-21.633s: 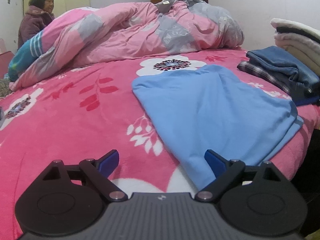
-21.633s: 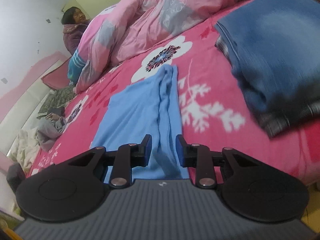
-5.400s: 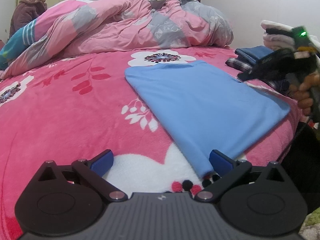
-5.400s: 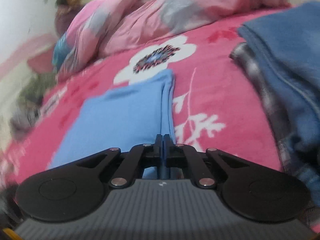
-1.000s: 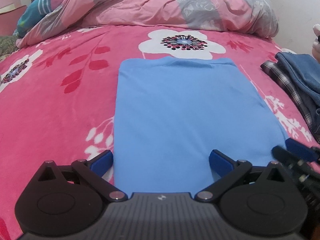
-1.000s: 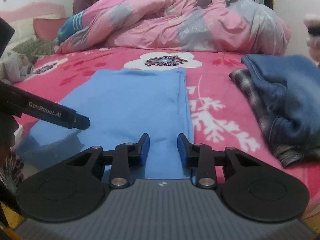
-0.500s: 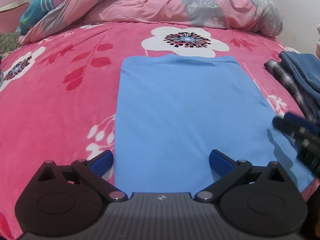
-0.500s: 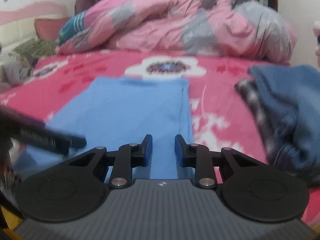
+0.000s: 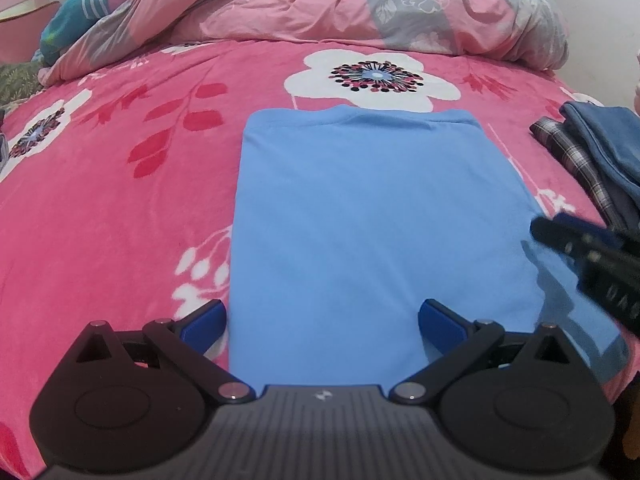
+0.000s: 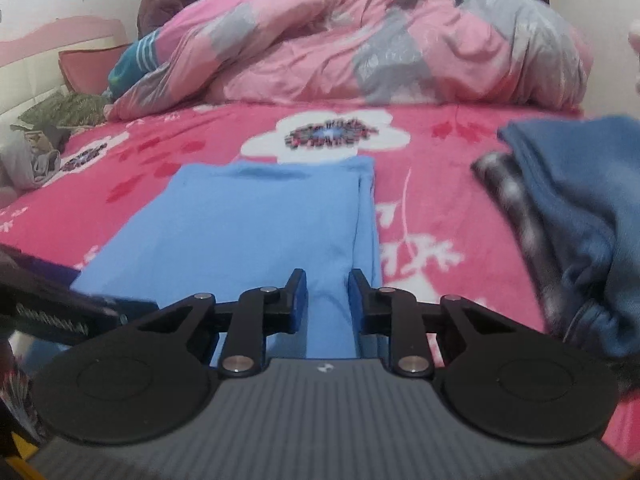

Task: Fold clothes

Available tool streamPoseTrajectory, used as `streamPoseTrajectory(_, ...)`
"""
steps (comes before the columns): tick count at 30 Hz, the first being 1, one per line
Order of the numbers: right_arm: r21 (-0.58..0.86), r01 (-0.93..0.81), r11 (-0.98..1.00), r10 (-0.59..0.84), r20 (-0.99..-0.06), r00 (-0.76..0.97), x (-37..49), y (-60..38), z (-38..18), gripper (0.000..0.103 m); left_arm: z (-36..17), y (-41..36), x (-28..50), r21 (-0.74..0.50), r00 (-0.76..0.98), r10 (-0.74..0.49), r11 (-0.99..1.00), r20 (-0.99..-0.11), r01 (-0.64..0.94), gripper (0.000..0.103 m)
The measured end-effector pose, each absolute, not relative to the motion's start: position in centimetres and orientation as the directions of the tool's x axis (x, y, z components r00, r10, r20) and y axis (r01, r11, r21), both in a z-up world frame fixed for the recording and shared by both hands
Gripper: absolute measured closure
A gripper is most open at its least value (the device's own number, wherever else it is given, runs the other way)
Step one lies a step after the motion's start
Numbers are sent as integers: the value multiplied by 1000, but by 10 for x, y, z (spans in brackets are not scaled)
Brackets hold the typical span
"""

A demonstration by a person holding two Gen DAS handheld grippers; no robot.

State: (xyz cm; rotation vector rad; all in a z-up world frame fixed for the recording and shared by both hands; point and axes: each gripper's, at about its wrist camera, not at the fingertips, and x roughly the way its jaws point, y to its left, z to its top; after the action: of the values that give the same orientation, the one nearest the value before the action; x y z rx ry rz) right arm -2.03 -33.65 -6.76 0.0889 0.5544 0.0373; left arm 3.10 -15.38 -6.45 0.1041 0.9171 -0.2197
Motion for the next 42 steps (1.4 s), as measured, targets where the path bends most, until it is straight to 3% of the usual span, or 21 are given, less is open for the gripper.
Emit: streamPoseTrajectory(42, 118, -41, 992, 95, -502, 860, -3, -335, -93, 80, -65, -156, 28, 16, 594, -129, 973, -794, 232, 0)
